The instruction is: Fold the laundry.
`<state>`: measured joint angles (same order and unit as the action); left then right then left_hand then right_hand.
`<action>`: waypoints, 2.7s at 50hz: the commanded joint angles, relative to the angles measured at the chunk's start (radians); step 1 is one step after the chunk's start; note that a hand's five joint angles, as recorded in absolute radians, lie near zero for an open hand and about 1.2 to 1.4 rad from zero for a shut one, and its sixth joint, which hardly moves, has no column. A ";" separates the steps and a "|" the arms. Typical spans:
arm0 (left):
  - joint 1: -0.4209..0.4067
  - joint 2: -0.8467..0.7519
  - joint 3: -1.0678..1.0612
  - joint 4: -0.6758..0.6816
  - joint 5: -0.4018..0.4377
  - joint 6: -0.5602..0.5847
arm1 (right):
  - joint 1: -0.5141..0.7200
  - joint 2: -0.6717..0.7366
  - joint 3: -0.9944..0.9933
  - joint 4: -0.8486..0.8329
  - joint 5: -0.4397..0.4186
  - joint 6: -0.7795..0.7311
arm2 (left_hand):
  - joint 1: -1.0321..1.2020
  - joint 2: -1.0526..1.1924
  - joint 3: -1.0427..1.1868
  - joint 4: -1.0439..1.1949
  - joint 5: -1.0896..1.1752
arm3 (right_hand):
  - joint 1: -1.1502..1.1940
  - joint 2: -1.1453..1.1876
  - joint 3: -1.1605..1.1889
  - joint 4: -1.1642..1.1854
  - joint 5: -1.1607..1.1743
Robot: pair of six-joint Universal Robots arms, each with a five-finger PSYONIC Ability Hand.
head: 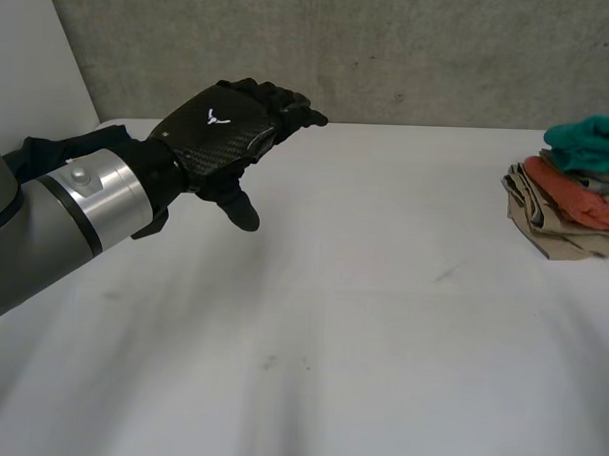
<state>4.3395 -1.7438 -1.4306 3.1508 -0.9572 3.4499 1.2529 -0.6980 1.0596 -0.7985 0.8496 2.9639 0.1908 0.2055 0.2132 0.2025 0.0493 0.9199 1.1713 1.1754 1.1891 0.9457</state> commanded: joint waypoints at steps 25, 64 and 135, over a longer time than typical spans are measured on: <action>-0.011 0.000 -0.008 0.000 0.000 0.000 | -0.220 -0.069 0.134 -0.041 -0.403 0.095 | 0.011 -0.004 -0.011 -0.001 -0.022 | 0.476 0.225 0.221 0.207 0.276; -0.029 0.003 -0.007 0.000 -0.002 -0.002 | -0.355 -0.400 0.254 0.445 0.004 -0.054 | 0.014 -0.001 -0.008 0.002 -0.019 | -0.745 -0.997 -1.001 -1.015 -0.946; 0.487 -0.791 0.544 0.265 -0.328 0.378 | 0.593 -0.595 0.873 0.306 0.307 -0.367 | 1.205 1.191 1.183 1.194 1.172 | -0.745 -0.997 -1.001 -1.015 -0.946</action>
<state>4.8733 -2.6799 -0.7490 3.3637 -1.2354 3.8123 1.8553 -1.2904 1.9272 -0.4918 1.1567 2.5963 0.9624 1.1679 1.1719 1.1874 0.9195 0.1971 0.2199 0.2156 0.2359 0.0687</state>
